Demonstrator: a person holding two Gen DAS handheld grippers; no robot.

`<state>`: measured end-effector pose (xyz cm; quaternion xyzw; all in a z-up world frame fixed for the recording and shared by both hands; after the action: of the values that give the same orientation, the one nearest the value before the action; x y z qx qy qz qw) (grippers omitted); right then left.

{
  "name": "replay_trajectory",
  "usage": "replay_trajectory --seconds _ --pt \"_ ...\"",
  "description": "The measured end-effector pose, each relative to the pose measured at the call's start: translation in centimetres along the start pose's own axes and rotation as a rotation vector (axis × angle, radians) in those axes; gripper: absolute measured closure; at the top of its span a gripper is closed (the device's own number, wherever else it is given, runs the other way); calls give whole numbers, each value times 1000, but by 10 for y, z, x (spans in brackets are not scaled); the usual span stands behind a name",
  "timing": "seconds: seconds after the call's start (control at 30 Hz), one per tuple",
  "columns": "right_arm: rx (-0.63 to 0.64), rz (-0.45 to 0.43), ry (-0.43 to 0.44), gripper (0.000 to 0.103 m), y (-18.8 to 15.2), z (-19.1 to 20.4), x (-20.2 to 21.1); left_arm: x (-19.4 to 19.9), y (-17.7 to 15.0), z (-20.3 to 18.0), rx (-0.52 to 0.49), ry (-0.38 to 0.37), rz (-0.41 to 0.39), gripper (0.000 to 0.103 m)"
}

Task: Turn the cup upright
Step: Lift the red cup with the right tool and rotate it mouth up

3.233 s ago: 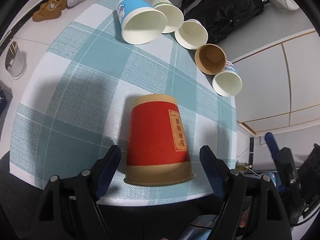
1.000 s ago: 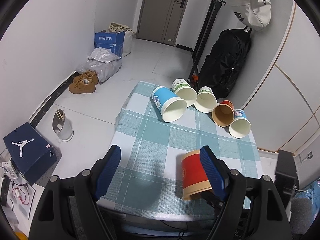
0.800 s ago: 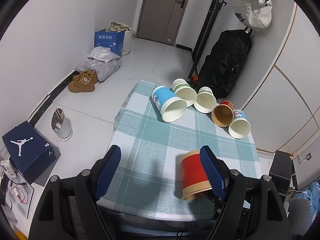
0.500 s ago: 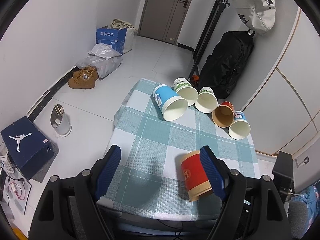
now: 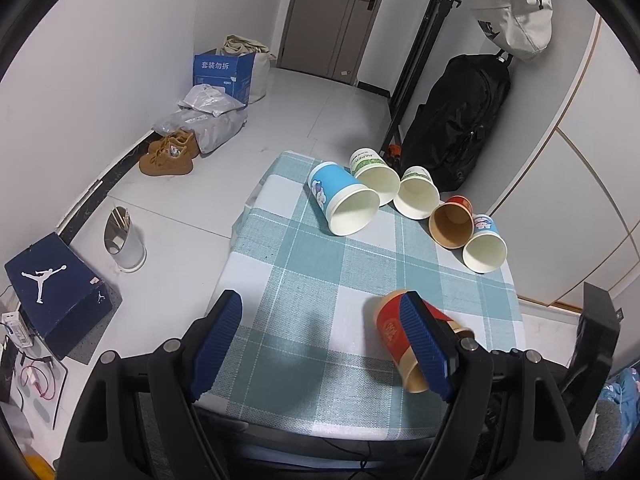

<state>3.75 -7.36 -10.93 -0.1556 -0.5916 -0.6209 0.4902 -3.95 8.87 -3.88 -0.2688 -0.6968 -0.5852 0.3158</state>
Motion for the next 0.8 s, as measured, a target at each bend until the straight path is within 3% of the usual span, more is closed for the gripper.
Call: replay_trajectory --seconds 0.17,0.43,0.57,0.7,0.8 --pt "-43 78 63 101 3 -3 5 -3 -1 -1 13 -15 14 25" --pt "-41 133 37 101 23 -20 39 -6 -6 -1 45 -53 32 25" --pt "15 273 -24 101 38 -30 46 -17 -10 -8 72 -96 86 25" --pt "52 387 -61 101 47 -33 47 -12 -6 -14 43 -71 59 25" --pt "-26 477 -32 101 54 -39 35 -14 -7 -13 52 -79 71 25"
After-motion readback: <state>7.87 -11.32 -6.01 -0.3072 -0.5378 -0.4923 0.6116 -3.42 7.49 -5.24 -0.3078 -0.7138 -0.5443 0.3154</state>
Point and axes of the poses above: each gripper's, at about its wrist camera, not at the fingertips, and x roughly against the way its jaws point, z to its left, y to its top, the point moved 3 cm from there along -x, roughly the way its jaws point, and after that the axes turned 11 degrees about -x, right-handed, at the moved point
